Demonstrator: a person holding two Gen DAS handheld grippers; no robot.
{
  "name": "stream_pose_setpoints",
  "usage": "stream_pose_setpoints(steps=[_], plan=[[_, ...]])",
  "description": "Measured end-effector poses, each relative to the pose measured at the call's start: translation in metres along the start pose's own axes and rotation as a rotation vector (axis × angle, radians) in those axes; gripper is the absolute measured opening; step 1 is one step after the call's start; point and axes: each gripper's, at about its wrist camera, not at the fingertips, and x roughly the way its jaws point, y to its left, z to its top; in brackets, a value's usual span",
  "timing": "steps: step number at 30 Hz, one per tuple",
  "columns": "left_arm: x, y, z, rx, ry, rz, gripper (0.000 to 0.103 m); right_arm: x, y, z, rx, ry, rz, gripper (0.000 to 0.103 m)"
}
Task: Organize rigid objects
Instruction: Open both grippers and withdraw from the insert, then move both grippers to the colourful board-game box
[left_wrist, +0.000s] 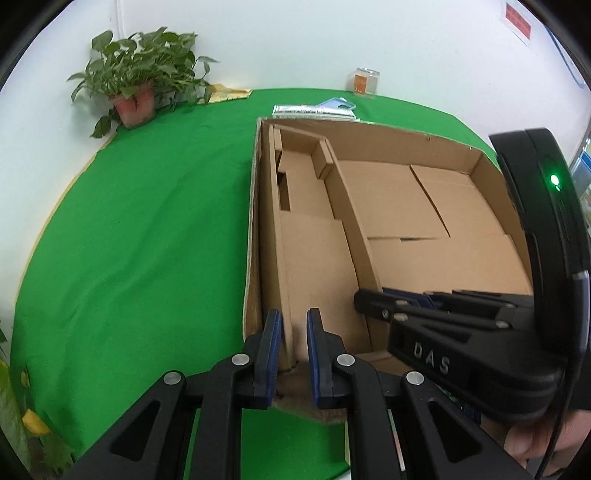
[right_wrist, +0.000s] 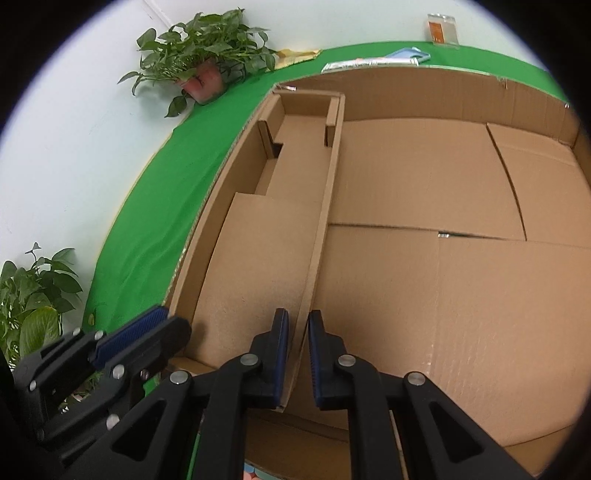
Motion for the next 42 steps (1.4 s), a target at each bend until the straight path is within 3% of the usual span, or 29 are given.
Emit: stream_pose_setpoints(steps=[5,8,10,11,12,16,19,21,26,29,32,34,36,37,38,40,41,42], plan=[[-0.03,0.001,-0.021,-0.037,-0.083,-0.027,0.01,-0.004,0.007,0.0,-0.03,-0.012,0.029,0.017],[-0.058,-0.002,-0.036,-0.033,-0.158,-0.03,0.016,-0.021,0.008,-0.004,-0.049,-0.04,0.03,0.031],[-0.079,-0.004,-0.049,-0.025,-0.216,-0.031,0.043,-0.043,0.006,-0.014,-0.068,-0.084,-0.042,0.057],[-0.093,-0.007,-0.059,-0.021,-0.255,-0.032,0.07,-0.057,0.004,-0.022,-0.075,-0.113,-0.068,0.061],[-0.104,-0.009,-0.066,-0.016,-0.281,-0.04,0.078,-0.074,0.0,-0.032,-0.082,-0.149,-0.094,0.067],[-0.148,-0.026,-0.102,-0.033,-0.393,-0.033,0.083,-0.135,-0.017,-0.082,-0.041,-0.29,-0.25,0.084],[-0.173,-0.054,-0.13,-0.044,-0.426,-0.074,0.092,-0.16,-0.02,-0.131,-0.075,-0.31,-0.317,0.092],[-0.184,-0.074,-0.146,-0.017,-0.435,-0.089,0.093,-0.171,-0.022,-0.165,-0.107,-0.322,-0.366,0.103],[-0.198,-0.118,-0.183,0.027,-0.444,-0.12,0.096,-0.194,-0.031,-0.212,-0.13,-0.376,-0.415,0.102],[-0.195,-0.125,-0.202,0.023,-0.4,-0.174,0.096,-0.205,-0.035,-0.232,-0.156,-0.399,-0.413,0.102],[-0.194,-0.131,-0.218,0.02,-0.392,-0.127,0.087,-0.209,-0.04,-0.252,-0.171,-0.41,-0.406,0.102],[-0.19,-0.131,-0.224,0.015,-0.366,-0.08,0.071,-0.208,-0.042,-0.263,-0.178,-0.409,-0.404,0.102],[-0.18,-0.129,-0.23,0.004,-0.316,-0.082,0.018,-0.205,-0.045,-0.269,-0.173,-0.396,-0.373,0.102],[-0.173,-0.127,-0.234,-0.01,-0.274,-0.116,0.006,-0.205,-0.045,-0.272,-0.172,-0.396,-0.362,0.102],[-0.169,-0.125,-0.236,-0.022,-0.255,-0.133,0.003,-0.204,-0.045,-0.274,-0.176,-0.398,-0.357,0.102],[-0.166,-0.122,-0.238,-0.024,-0.26,-0.132,0.005,-0.203,-0.043,-0.278,-0.196,-0.403,-0.348,0.102],[-0.169,-0.124,-0.242,-0.015,-0.289,-0.116,0.019,-0.201,-0.042,-0.279,-0.203,-0.406,-0.345,0.102],[-0.172,-0.122,-0.239,-0.009,-0.297,-0.105,0.064,-0.201,-0.041,-0.28,-0.21,-0.409,-0.341,0.095]])
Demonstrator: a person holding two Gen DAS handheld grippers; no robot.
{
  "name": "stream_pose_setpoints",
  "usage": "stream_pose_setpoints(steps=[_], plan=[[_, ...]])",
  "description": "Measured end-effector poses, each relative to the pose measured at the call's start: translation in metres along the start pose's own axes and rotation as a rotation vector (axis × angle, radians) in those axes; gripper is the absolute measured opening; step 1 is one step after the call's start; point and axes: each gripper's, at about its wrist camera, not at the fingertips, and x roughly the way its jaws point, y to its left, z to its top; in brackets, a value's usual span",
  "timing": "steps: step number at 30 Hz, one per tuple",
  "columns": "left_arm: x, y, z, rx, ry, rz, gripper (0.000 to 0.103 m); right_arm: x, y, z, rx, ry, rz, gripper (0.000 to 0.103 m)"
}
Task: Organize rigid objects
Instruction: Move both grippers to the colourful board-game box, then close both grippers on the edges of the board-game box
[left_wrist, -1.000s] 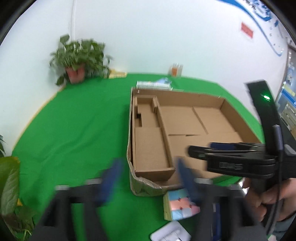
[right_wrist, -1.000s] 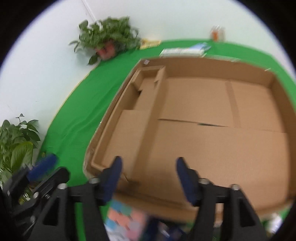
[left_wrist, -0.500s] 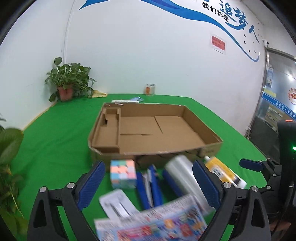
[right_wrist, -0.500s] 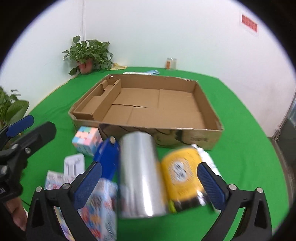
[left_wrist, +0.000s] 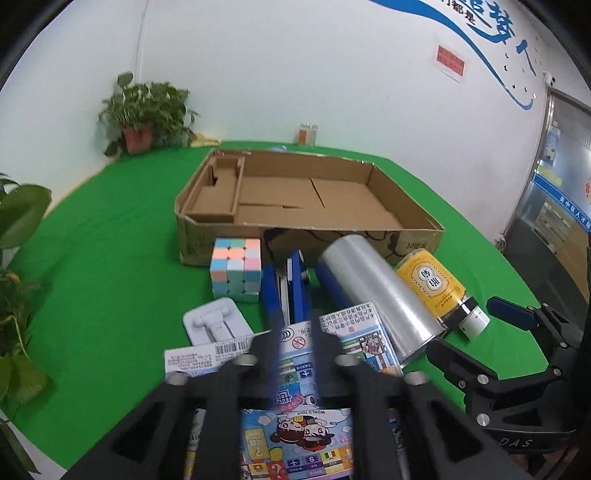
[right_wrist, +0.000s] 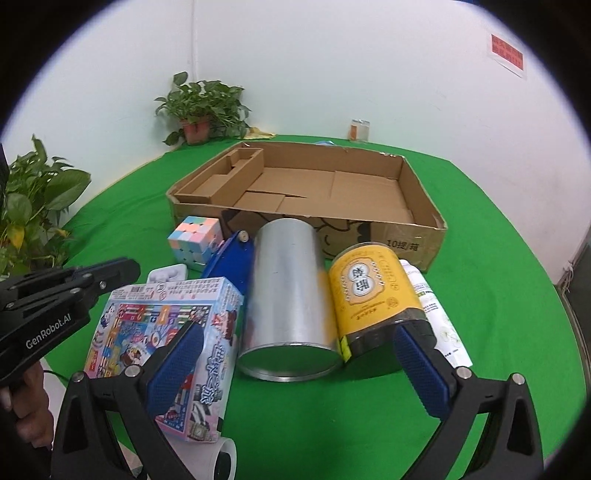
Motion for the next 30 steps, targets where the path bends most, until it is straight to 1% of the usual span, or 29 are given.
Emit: stream_pose_setpoints(steps=[1,2,3,4,5,7,10,13,15,18,19,23,25,27,28,29,30], plan=[[-0.002,-0.002,-0.002,0.006,-0.012,0.031,0.093,0.0,0.001,-0.001,-0.006,-0.001,0.008,0.087],[-0.006,-0.001,-0.002,0.004,-0.05,0.04,0.1,0.002,0.002,-0.002,-0.006,0.001,0.018,0.087],[-0.01,0.0,0.0,0.008,-0.068,0.039,0.103,0.003,0.001,-0.002,-0.002,0.001,0.051,0.087],[-0.01,0.001,0.001,0.019,-0.07,0.029,0.102,0.003,0.001,-0.003,0.003,-0.006,0.089,0.089],[-0.006,0.002,0.002,0.031,-0.05,0.016,0.102,0.002,0.001,-0.004,0.005,-0.012,0.11,0.09],[-0.001,0.008,0.003,0.014,-0.019,0.019,0.102,0.002,0.001,-0.007,-0.002,-0.016,0.161,0.103],[0.013,0.03,-0.001,-0.052,0.045,-0.027,0.102,-0.001,0.007,-0.014,-0.027,-0.01,0.242,0.103],[0.022,0.049,-0.008,-0.093,0.099,-0.076,0.102,-0.001,0.018,-0.02,-0.061,0.023,0.312,0.103],[0.025,0.059,-0.013,-0.107,0.132,-0.086,0.102,0.004,0.027,-0.023,-0.068,0.067,0.363,0.103],[0.033,0.07,-0.02,-0.123,0.171,-0.089,0.102,0.011,0.037,-0.024,-0.065,0.12,0.409,0.103],[0.033,0.076,-0.024,-0.134,0.184,-0.1,0.102,0.014,0.042,-0.025,-0.067,0.137,0.417,0.103],[0.046,0.093,-0.038,-0.195,0.242,-0.122,0.102,0.027,0.053,-0.027,-0.072,0.193,0.403,0.103],[0.05,0.101,-0.044,-0.224,0.272,-0.141,0.101,0.033,0.054,-0.028,-0.081,0.214,0.386,0.101],[0.062,0.112,-0.053,-0.275,0.327,-0.171,0.1,0.037,0.057,-0.029,-0.091,0.227,0.372,0.099],[0.065,0.115,-0.056,-0.291,0.34,-0.186,0.1,0.039,0.058,-0.028,-0.092,0.233,0.367,0.099],[0.069,0.122,-0.059,-0.338,0.349,-0.23,0.1,0.041,0.06,-0.028,-0.091,0.241,0.36,0.099],[0.07,0.125,-0.061,-0.354,0.359,-0.247,0.099,0.043,0.061,-0.028,-0.092,0.248,0.358,0.098]])
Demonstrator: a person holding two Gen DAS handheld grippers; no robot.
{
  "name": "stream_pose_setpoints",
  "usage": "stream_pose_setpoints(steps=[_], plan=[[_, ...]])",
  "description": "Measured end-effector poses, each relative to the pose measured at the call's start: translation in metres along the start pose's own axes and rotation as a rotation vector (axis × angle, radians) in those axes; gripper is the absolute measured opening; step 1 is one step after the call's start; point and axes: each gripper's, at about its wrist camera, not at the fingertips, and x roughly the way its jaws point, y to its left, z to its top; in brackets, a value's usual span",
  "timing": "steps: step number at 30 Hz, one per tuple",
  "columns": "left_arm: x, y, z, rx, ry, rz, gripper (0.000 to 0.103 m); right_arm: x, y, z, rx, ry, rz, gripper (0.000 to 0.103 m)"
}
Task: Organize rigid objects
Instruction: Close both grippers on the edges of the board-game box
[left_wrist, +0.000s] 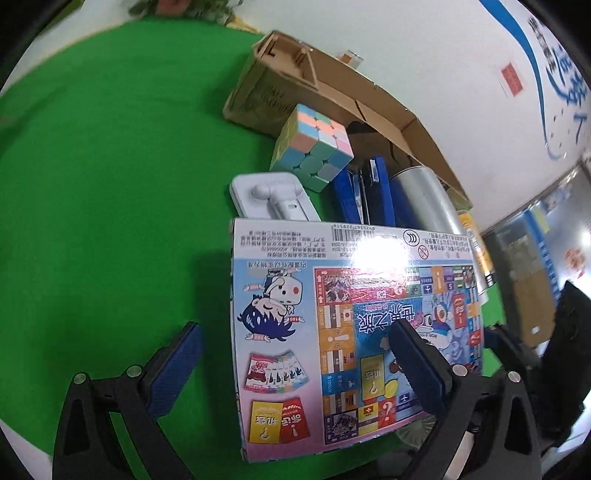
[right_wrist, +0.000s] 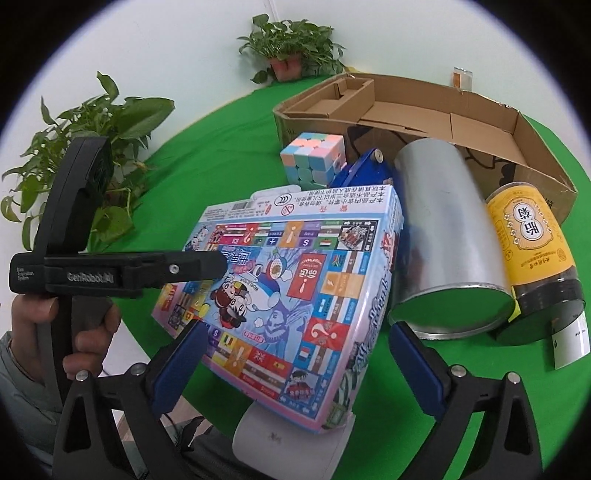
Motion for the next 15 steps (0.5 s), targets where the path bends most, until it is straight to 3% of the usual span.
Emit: stream_pose_setpoints(steps=[4,15], plan=[[0.008,0.003,-0.003,0.0,0.06,-0.092,0.097,0.011,0.005,0.003,-0.004,0.036,0.004,0.096],[0.002,-0.002,-0.008,0.005,0.031,-0.045,0.096,0.017,0.016,0.007,-0.009,0.048,-0.062,0.098]])
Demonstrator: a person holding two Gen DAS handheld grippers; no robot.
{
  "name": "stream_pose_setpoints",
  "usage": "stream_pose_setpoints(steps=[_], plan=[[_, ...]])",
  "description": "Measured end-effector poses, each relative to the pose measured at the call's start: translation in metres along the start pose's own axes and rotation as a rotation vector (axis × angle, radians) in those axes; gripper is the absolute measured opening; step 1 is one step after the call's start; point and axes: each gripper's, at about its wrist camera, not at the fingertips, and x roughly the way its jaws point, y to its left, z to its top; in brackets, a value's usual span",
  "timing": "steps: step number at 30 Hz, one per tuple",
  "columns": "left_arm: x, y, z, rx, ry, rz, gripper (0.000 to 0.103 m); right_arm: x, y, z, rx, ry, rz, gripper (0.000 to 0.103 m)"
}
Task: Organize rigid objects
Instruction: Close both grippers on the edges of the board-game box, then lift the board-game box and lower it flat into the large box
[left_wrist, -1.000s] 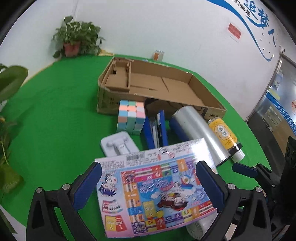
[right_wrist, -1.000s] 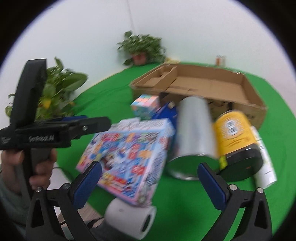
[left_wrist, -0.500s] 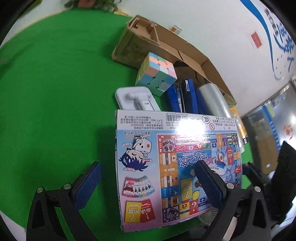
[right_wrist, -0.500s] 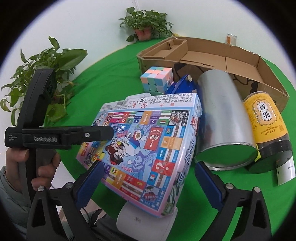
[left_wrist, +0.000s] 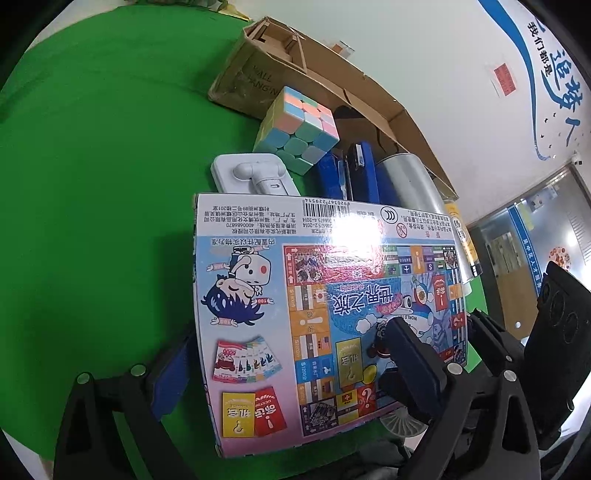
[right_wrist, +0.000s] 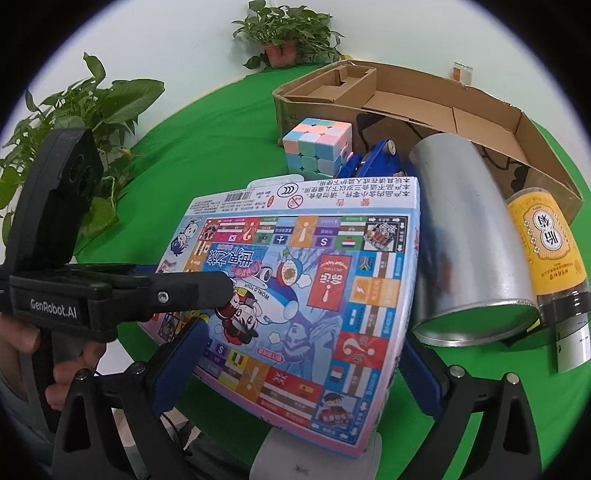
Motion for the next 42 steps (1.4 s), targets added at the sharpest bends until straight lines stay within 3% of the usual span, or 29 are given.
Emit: stream_pose_setpoints(steps=[12,21,29,35,42], plan=[[-0.045,-0.026,0.002,0.089,-0.13,0.069,0.091,-0.011,0.001,0.009,-0.018,-0.08,-0.003,0.098],[-0.06,-0.066,0.035,0.155,-0.199,0.047,0.088,-0.041,-0.019,0.04,-0.033,-0.189,-0.059,0.098],[-0.061,-0.116,0.116,0.209,-0.282,0.051,0.085,-0.057,-0.061,0.117,-0.098,-0.232,-0.09,0.098],[-0.024,-0.136,0.19,0.172,-0.272,0.108,0.081,-0.027,-0.111,0.198,-0.173,-0.122,-0.055,0.098],[0.027,-0.12,0.243,0.072,-0.189,0.161,0.072,0.028,-0.15,0.248,-0.243,-0.001,0.036,0.098]])
